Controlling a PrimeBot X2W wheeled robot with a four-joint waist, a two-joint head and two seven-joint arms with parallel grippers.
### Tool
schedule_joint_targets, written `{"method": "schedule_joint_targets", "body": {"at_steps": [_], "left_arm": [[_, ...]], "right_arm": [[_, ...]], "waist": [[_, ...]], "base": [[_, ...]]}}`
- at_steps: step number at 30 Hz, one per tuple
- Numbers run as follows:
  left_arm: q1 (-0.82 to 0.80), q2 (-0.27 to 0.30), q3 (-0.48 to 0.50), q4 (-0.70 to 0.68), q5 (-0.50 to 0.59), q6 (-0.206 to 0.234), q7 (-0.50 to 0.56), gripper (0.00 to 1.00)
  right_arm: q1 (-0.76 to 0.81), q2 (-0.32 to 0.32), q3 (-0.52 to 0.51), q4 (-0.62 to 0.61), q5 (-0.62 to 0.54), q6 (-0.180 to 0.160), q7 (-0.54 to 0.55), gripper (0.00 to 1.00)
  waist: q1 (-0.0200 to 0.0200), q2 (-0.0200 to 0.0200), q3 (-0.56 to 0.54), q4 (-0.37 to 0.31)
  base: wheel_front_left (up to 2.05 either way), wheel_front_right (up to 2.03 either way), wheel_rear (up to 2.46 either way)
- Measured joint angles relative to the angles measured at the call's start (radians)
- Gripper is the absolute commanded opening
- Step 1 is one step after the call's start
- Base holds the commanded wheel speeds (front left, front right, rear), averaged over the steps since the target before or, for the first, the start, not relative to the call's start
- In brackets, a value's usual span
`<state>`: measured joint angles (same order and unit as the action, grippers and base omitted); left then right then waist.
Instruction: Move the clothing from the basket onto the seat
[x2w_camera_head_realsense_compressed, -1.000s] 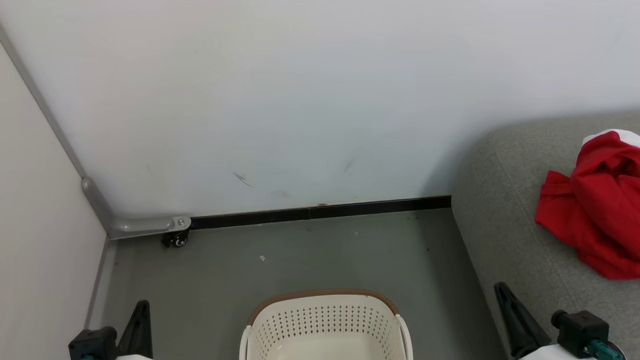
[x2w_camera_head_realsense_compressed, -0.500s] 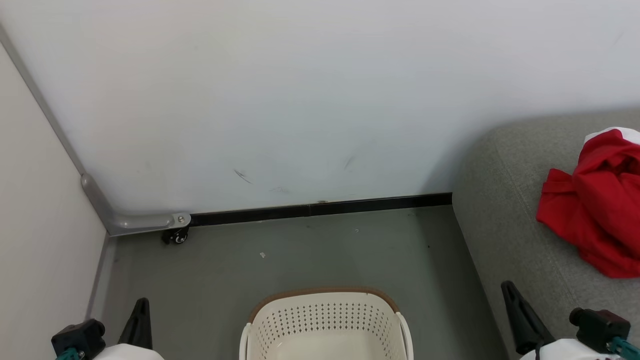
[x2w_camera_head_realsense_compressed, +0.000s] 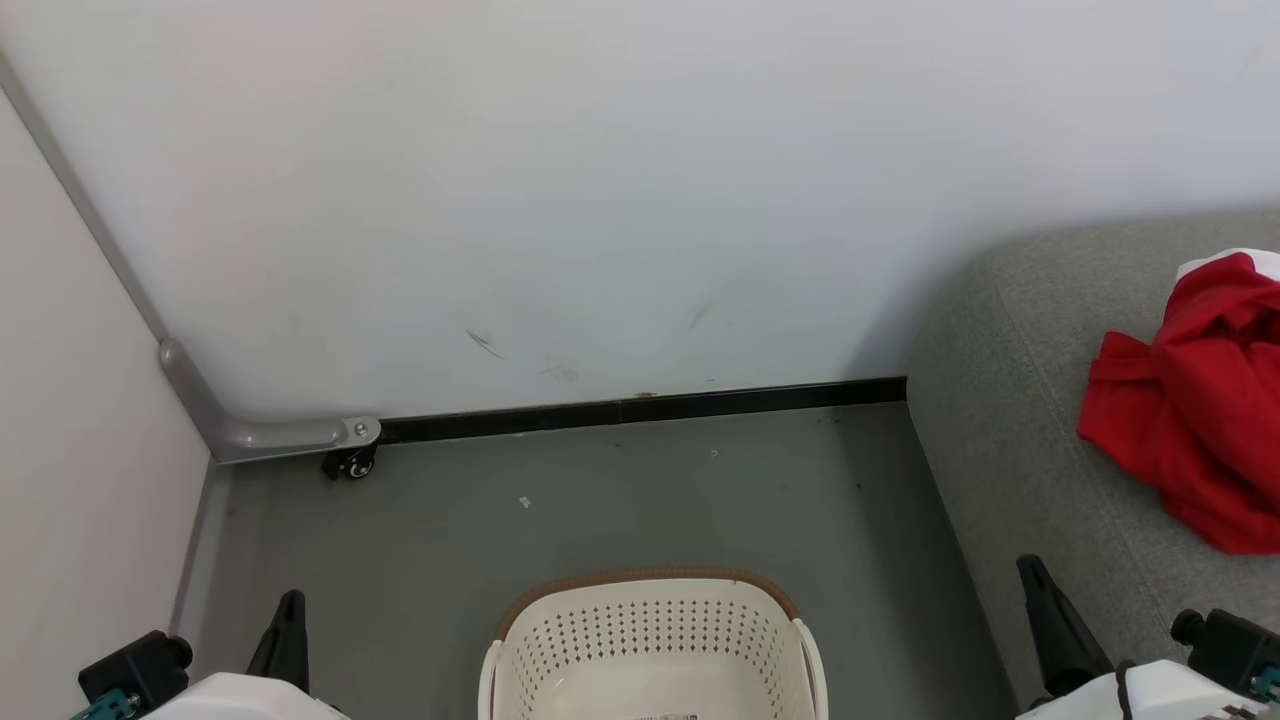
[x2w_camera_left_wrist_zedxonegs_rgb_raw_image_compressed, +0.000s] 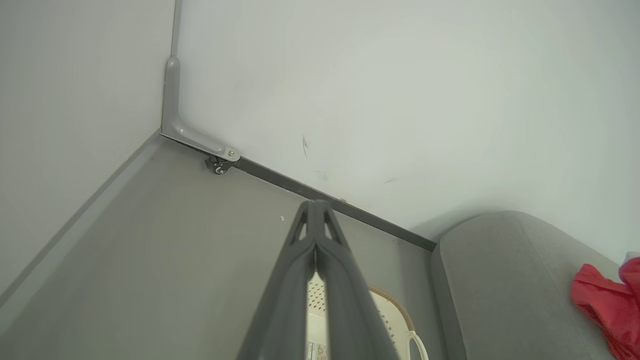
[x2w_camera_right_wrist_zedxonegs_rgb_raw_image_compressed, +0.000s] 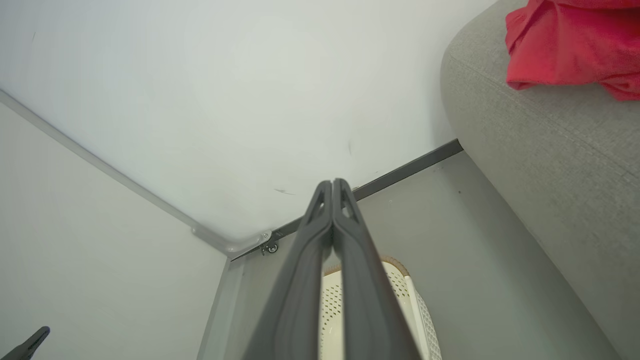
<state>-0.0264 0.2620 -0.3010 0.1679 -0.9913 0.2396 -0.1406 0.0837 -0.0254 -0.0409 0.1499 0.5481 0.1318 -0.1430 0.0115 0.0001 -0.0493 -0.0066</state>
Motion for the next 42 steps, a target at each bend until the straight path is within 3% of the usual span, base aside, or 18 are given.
{"method": "schedule_joint_targets", "body": {"at_steps": [8,15,30,42], "left_arm": [[0.0,-0.022,0.042,0.002,-0.077,-0.04,0.029,0.0],[0.0,-0.046,0.078,0.008,-0.141,-0.076,0.053,0.0],[0.0,-0.096,0.162,0.032,-0.286,-0.153,0.106,0.0],[-0.003,-0.137,0.225,0.048,-0.396,-0.218,0.143,0.0]], "right_arm": [[-0.01,-0.001,-0.009,0.012,0.126,0.0,0.03,0.0],[-0.021,-0.003,-0.014,0.023,0.236,0.0,0.051,0.0],[-0.06,-0.009,-0.03,0.052,0.488,-0.001,0.106,0.0],[-0.085,-0.013,-0.042,0.074,0.676,-0.001,0.143,0.0]], "waist": [[0.0052,0.0,-0.002,0.001],[0.0058,0.0,0.0,0.001],[-0.007,0.0,0.019,0.003],[-0.0103,0.0,0.034,0.004]], "base": [[0.0,0.0,0.0],[0.0,0.0,0.0],[0.0,0.0,0.0],[0.0,0.0,0.0]]}}
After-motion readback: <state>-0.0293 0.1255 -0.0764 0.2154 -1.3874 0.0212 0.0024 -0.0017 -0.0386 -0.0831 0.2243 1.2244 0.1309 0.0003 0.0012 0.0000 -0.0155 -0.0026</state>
